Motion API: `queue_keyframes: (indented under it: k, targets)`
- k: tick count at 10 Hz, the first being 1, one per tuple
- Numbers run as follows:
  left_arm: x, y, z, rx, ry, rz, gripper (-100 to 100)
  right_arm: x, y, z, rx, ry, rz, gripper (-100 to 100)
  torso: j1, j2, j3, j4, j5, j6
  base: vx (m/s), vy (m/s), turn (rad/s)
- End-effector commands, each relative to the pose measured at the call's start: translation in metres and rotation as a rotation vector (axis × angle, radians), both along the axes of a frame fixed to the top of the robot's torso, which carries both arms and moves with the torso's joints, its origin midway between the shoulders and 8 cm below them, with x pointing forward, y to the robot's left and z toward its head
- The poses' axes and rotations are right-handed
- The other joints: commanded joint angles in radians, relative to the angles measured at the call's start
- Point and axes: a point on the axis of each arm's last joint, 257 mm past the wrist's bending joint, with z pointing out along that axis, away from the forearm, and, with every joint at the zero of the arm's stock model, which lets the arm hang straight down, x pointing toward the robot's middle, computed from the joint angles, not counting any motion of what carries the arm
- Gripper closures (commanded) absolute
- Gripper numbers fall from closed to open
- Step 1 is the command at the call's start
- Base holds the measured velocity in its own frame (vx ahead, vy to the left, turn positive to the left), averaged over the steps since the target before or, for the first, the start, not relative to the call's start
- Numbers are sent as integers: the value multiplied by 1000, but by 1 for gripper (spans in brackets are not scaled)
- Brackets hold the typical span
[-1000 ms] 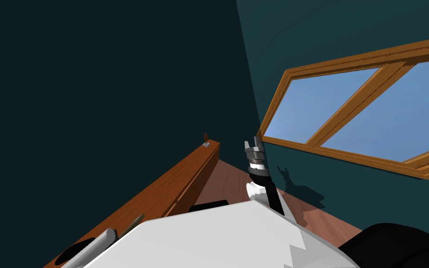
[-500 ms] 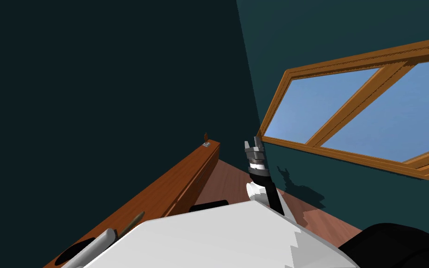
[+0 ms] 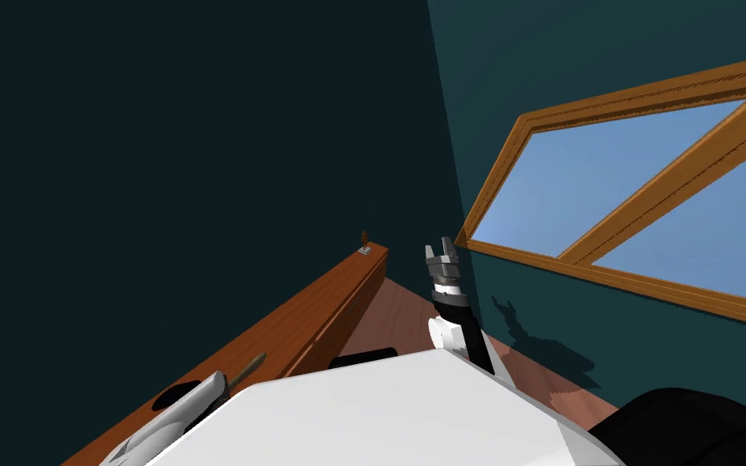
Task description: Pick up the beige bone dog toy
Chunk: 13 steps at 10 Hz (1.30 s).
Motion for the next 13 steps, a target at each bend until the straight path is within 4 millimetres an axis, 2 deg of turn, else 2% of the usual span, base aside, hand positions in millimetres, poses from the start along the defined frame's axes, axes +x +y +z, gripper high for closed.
queue_keyframes:
  k: [1, 3, 4, 6, 7, 8, 11, 13]
  targets:
    - [12, -7, -2, -9, 0, -14, 100, 0, 0, 0, 0, 0, 0, 0, 0, 0, 0, 0, 0, 0, -35, -6, 81]
    - [50, -24, 1, -12, 1, -67, 100, 0, 0, 0, 0, 0, 0, 0, 0, -1, 0, 0, 0, 1, -33, 5, 219]
    - [62, -31, 2, -12, 8, -87, 100, 0, 0, 0, 0, 0, 0, 0, 0, -1, 0, 0, 0, 1, -39, 1, 283]
    - [72, -30, 6, -6, -6, -93, 100, 0, 0, 0, 0, 0, 0, 0, -1, -1, 0, 0, 0, 2, -21, 0, 12]
    - [86, -39, 7, -9, 1, -117, 100, 0, 0, 0, 0, 0, 0, 0, 0, -2, -1, 0, 0, 2, -14, 8, 157]
    - [86, -39, 7, -9, 1, -117, 100, 0, 0, 0, 0, 0, 0, 0, 0, -2, -1, 0, -1, 1, -13, 3, 107]
    - [137, -59, 21, 12, 2, -191, 100, 0, 0, 0, 0, 0, 0, 0, -1, 0, 0, 0, -1, 0, -30, 8, 243]
    - [130, -56, 19, 10, 5, -188, 100, 0, 0, 0, 0, 0, 0, 0, -1, 0, 1, 1, -1, 2, -23, 5, 37]
